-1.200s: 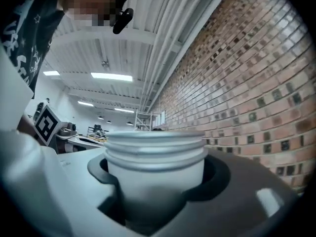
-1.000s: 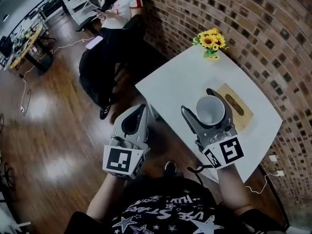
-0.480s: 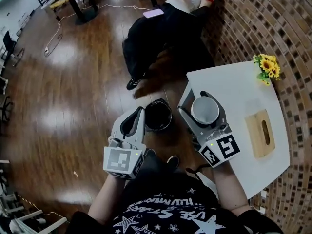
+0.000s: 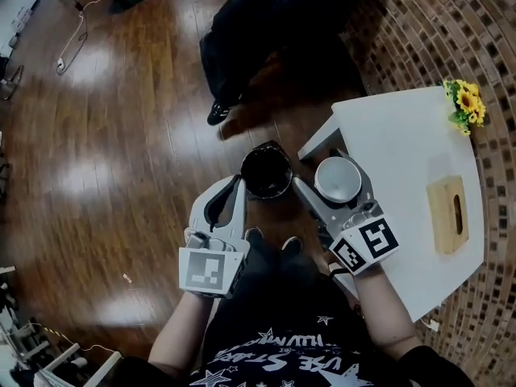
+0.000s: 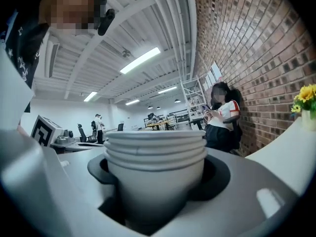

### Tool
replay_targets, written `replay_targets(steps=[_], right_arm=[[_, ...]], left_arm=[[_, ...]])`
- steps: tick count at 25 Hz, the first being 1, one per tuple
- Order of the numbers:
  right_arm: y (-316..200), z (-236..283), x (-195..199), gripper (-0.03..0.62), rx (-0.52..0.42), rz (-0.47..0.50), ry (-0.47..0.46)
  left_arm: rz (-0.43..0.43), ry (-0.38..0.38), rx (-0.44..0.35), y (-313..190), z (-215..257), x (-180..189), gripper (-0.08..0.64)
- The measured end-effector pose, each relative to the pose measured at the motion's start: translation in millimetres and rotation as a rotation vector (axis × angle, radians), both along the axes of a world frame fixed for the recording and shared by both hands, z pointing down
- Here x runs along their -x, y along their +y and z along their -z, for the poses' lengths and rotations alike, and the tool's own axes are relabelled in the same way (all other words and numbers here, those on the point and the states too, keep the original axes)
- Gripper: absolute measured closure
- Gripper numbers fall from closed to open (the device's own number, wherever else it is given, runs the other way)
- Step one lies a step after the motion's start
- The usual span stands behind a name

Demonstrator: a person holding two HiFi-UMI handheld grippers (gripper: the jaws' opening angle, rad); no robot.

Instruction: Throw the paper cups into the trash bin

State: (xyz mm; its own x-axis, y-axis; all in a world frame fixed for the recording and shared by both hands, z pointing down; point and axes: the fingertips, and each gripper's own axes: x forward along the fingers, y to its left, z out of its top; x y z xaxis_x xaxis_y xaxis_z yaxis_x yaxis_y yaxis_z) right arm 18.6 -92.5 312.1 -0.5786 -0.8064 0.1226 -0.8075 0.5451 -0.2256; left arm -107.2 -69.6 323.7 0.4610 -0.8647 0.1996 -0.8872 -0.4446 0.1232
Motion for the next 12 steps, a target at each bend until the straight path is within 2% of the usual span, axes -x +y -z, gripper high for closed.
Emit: replay_targets(steps=[4,12], right_arm=[[-4.8,-14.6,19.2,0.229,0.022,-0.01,0.008],[-25.6,-51.3,33.9,0.229,-0.012,0.033,0.094]], left_arm=[[-0.026,-0.004,0.067,-6.5,-34.4,12.2,0.555],[-0.009,-0.047,0.089,-36.7,-67.9,16.5,0.555]])
